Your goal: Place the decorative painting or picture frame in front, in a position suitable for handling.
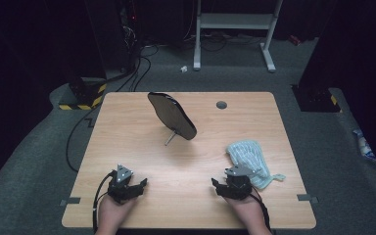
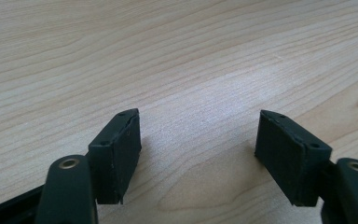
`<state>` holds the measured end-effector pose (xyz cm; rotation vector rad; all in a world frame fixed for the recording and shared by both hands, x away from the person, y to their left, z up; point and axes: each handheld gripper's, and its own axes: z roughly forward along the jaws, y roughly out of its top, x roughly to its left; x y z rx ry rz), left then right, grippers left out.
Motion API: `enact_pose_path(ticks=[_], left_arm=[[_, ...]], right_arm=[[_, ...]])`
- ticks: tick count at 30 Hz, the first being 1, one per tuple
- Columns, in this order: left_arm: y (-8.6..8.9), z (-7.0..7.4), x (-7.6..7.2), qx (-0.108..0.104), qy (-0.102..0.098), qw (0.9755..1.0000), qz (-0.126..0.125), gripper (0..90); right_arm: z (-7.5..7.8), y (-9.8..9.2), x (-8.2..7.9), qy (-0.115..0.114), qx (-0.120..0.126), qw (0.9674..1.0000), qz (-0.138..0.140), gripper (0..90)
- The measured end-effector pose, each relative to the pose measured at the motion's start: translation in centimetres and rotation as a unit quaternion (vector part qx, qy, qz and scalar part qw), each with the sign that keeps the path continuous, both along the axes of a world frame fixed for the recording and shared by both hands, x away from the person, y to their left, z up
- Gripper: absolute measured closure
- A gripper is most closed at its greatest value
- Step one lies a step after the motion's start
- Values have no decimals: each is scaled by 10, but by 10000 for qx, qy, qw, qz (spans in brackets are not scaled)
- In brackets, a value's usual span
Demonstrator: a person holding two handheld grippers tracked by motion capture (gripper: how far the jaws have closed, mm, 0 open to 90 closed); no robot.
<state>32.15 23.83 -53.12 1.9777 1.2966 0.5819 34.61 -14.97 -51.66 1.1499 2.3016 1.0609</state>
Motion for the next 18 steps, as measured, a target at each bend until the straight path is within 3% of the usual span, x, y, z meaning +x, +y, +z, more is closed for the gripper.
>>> enact_pose_path(ticks=[3, 7, 14, 18], left_arm=[[-1, 0, -1, 7, 9, 10000, -87, 293], [-2, 0, -1, 19, 23, 9999, -138, 272], [-4, 0, -3, 37, 43, 9996, -279, 238], [-5, 4, -2, -20, 203, 9993, -309, 319]], right_arm=[[-6, 3, 0, 133, -84, 9999, 16, 317], [-8, 4, -2, 144, -198, 9997, 80, 308], [-6, -4, -6, 181, -149, 9997, -56, 314], [-8, -7, -5, 213, -185, 9996, -60, 326]])
